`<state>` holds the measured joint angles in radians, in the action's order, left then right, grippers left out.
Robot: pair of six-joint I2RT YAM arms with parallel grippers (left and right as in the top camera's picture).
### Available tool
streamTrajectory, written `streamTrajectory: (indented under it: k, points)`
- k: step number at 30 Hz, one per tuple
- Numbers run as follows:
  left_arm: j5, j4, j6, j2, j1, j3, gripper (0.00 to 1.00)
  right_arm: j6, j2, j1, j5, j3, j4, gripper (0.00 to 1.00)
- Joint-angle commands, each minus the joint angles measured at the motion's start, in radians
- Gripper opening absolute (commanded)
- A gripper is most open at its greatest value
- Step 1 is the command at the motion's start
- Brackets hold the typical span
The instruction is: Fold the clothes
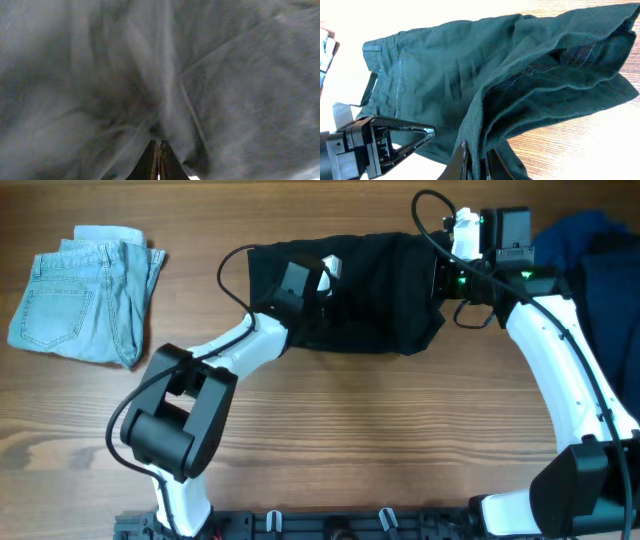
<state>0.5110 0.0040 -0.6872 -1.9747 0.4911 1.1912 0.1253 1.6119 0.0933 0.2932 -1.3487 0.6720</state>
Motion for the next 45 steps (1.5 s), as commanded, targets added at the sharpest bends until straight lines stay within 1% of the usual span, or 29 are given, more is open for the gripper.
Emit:
streamTrajectory:
  k: [1,8,10,13,16,18,19,21,22,26,31,35,38,41,43,45]
  points:
    - [-0.030,-0.024,-0.001,-0.007,0.043,0.013,0.04,-0.018,0.003,0.005,-0.009,-0.004,-0.002,0.04]
    - [-0.095,-0.043,0.002,-0.073,0.127,0.013,0.04,-0.019,0.003,0.005,-0.009,-0.004,-0.001,0.04]
    - [-0.127,-0.069,0.002,-0.103,0.131,0.013,0.04,-0.019,0.003,0.005,-0.009,-0.004,-0.002,0.04]
    - [-0.127,-0.067,0.001,-0.134,0.134,0.013,0.04,-0.019,0.003,0.005,-0.009,-0.004,-0.001,0.04]
    - [-0.123,-0.085,0.001,-0.113,0.134,0.028,0.04,-0.019,0.003,0.005,-0.009,-0.004,0.000,0.04]
    - [-0.140,-0.159,0.002,-0.074,0.135,0.079,0.04,-0.019,0.003,0.005,-0.009,-0.004,0.002,0.05]
    - [-0.202,-0.254,0.009,-0.045,0.135,0.142,0.04,-0.019,0.003,0.005,-0.009,-0.004,0.002,0.04]
    - [-0.286,-0.378,0.069,-0.034,0.135,0.248,0.04,-0.019,0.003,0.005,-0.009,-0.004,0.003,0.04]
    - [-0.312,-0.406,0.097,-0.034,0.135,0.283,0.04,-0.018,0.003,0.005,-0.009,-0.004,0.003,0.04]
    - [-0.338,-0.368,0.111,-0.054,0.135,0.292,0.04,-0.018,0.003,0.005,-0.009,-0.001,0.001,0.04]
    - [-0.332,-0.261,0.103,-0.176,0.135,0.292,0.04,-0.018,0.003,0.005,-0.009,0.001,0.001,0.04]
    - [-0.325,-0.256,0.104,-0.238,0.137,0.292,0.04,-0.018,0.003,0.005,-0.009,0.001,0.000,0.04]
    - [-0.326,-0.243,0.104,-0.250,0.140,0.294,0.04,-0.019,0.003,0.005,-0.009,0.001,-0.001,0.05]
    - [-0.326,-0.302,0.108,-0.245,0.139,0.372,0.04,-0.018,0.003,0.005,-0.058,0.001,0.008,0.04]
    - [-0.327,-0.372,0.134,-0.239,0.138,0.440,0.04,-0.008,0.003,0.005,-0.134,0.002,0.036,0.04]
    - [-0.369,-0.465,0.164,-0.237,0.132,0.518,0.04,0.029,0.003,0.005,-0.234,0.023,0.061,0.04]
